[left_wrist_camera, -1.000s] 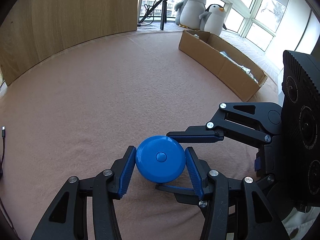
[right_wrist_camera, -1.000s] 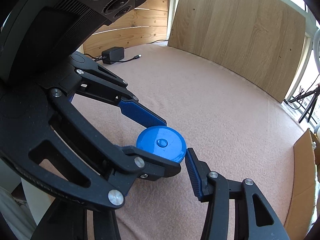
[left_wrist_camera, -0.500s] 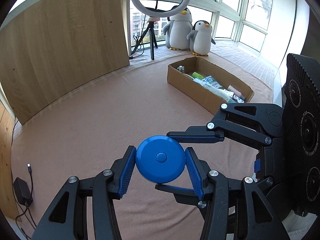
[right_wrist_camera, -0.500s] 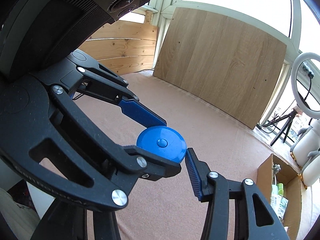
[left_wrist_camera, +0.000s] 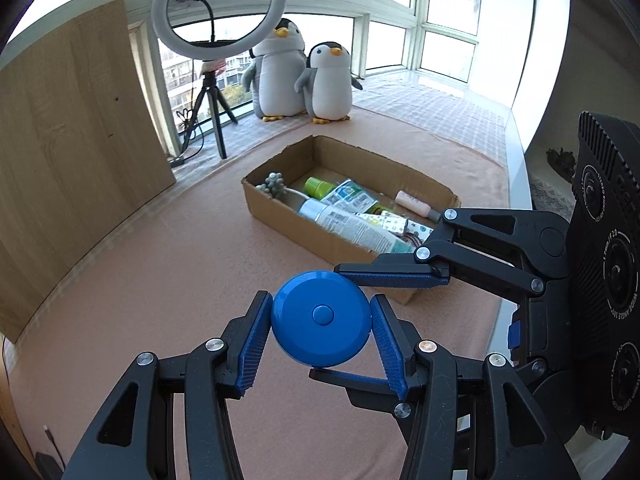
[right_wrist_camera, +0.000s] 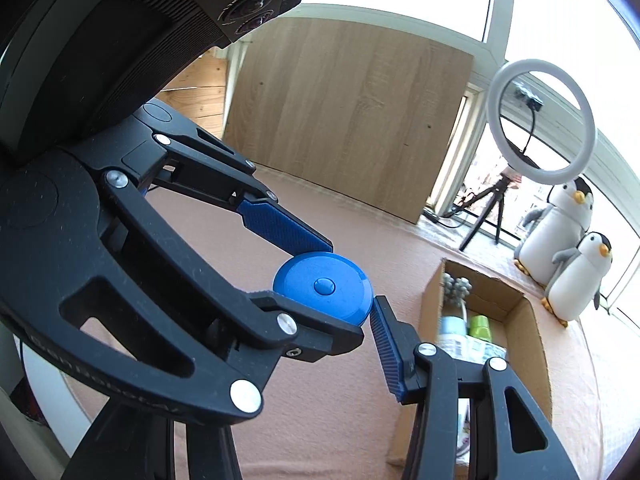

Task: Organize objects
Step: 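Lift the tape measure with the left tool and carry it over the box, then open the left tool to drop the tape measure into the box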

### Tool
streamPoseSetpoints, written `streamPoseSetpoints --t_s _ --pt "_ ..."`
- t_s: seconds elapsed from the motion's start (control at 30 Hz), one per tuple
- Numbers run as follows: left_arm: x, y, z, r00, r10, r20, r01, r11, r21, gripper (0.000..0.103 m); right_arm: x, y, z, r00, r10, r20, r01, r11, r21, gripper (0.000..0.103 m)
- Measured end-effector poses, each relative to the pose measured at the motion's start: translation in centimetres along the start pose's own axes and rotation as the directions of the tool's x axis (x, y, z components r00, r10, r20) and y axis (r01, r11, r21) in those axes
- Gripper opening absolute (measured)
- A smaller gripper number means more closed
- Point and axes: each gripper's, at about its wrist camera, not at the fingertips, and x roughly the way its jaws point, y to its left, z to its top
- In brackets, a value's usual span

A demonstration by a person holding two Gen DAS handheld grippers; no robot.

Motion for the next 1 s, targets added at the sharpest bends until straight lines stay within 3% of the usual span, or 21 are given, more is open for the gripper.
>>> streamPoseSetpoints --t_s 0.4,0.8,0.87,0.93,1.0 --pt "7.3 -7.6 8.2 0.990 -0.144 -0.012 0.143 0.973 0.179 0.054 -2.1 -8.8 -3.6 0.978 -0.200 -0.064 0.206 0.973 0.104 0.045" --pt "10.4 -9.8 12.5 0.989 -0.148 -0.021 0.149 0.964 0.223 0.055 -2.1 -13.5 -4.4 0.970 -0.236 -0.061 0.243 0.959 0.148 0.046" --pt "11.2 -9.7 12.6 0.993 -0.117 -0.027 0.120 0.969 0.218 0.066 -1.3 -13.8 -4.6 0.968 -0.238 -0.085 0.249 0.957 0.150 0.047" --pt "11.5 -9.4 12.4 0.999 -0.036 -0.013 0.038 0.976 0.213 0.089 -0.4 -13.6 -4.9 0.965 -0.235 -0.119 0.250 0.960 0.126 0.048" --pt "11.5 -8.8 12.1 1.000 0.009 0.001 -0.009 0.978 0.206 0.095 -0.5 -13.1 -4.9 0.963 -0.245 -0.114 0.258 0.960 0.111 0.049"
